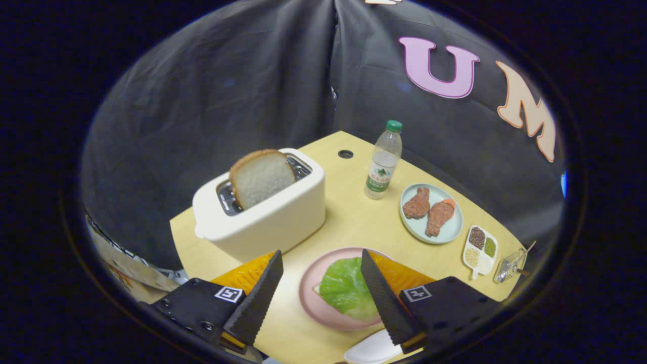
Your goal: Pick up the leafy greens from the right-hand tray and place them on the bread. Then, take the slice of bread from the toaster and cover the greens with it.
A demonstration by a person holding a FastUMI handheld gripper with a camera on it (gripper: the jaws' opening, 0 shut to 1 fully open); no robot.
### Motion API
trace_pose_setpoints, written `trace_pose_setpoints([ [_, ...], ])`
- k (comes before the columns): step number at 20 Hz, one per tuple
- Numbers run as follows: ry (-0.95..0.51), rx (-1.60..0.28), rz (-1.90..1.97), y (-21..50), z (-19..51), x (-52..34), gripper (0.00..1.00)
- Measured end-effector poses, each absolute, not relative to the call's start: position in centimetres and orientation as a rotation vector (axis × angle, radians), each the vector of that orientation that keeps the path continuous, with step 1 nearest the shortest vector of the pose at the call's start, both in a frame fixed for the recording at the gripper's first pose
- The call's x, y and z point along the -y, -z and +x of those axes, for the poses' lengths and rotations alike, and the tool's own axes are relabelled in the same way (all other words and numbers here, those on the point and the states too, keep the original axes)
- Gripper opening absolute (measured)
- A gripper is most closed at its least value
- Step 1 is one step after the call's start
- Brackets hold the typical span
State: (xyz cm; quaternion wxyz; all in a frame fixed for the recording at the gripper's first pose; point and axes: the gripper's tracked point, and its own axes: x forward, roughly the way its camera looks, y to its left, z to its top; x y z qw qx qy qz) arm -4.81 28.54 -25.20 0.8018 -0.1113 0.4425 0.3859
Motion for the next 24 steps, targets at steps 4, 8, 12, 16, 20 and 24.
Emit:
trace_pose_setpoints([
  [4, -0.825, -0.938, -0.176, 22.8, -4.9, -32.9, 0.99],
  [8, -0.82, -0.96, -0.122, 21.7, -5.5, -36.4, 0.99],
  [12, -0.793, -0.988, 0.004, 21.2, -4.9, -40.1, 0.98],
  [16, -0.736, -1.033, 0.093, 21.8, -4.0, -42.6, 0.95],
  [20, -0.703, -1.083, 0.101, 23.7, -4.0, -43.8, 0.85],
  [24, -0.674, -1.115, 0.045, 25.4, -4.1, -43.5, 0.66],
])
